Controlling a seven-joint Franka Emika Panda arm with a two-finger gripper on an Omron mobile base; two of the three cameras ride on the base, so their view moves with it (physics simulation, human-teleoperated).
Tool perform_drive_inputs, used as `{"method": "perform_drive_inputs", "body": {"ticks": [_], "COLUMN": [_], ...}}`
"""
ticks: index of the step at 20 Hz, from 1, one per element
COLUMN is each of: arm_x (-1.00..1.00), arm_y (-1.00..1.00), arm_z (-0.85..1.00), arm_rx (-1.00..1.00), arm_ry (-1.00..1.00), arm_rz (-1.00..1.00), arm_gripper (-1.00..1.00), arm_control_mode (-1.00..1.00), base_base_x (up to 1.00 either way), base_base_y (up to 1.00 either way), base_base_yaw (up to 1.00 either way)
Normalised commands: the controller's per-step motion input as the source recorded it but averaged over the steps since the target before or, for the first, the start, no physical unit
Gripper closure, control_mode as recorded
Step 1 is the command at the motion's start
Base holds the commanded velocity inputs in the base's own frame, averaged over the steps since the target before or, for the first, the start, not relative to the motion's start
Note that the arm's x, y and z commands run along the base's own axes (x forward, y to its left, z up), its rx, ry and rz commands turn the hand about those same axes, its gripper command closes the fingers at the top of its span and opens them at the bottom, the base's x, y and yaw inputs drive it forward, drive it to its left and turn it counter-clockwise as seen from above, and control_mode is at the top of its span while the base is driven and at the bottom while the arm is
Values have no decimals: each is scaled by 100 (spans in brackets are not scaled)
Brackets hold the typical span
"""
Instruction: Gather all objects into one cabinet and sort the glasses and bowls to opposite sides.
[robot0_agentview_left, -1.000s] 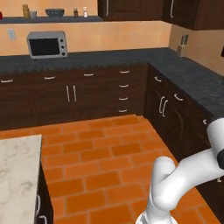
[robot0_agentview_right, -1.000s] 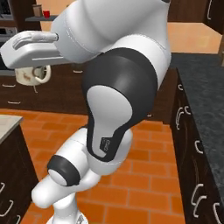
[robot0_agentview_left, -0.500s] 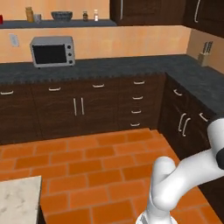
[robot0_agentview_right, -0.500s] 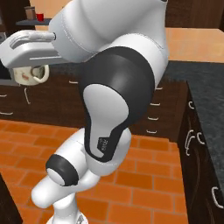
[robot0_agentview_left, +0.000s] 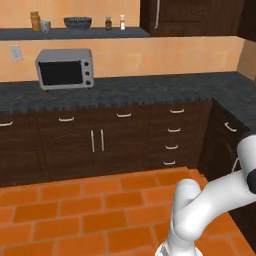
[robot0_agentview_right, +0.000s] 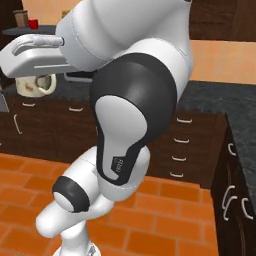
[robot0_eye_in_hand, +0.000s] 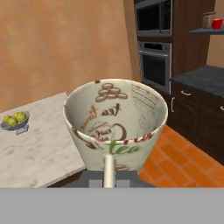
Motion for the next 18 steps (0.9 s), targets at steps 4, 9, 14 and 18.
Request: {"method": "perform_drive_inputs", "body": {"ticks": [4, 9, 14, 18], "arm_x": [0, 0, 0, 0], "arm_y": [0, 0, 0, 0], "arm_z": [0, 0, 0, 0], "arm_rx": [0, 0, 0, 0], "arm_ry": [0, 0, 0, 0], "arm_rz": [0, 0, 0, 0], "arm_gripper": [100, 100, 100, 100], "arm_control_mode": [100, 100, 100, 100], "base_base_x": [100, 100, 100, 58], "base_base_y": [0, 0, -35, -65], "base_base_yaw": [2, 0, 0, 1]}}
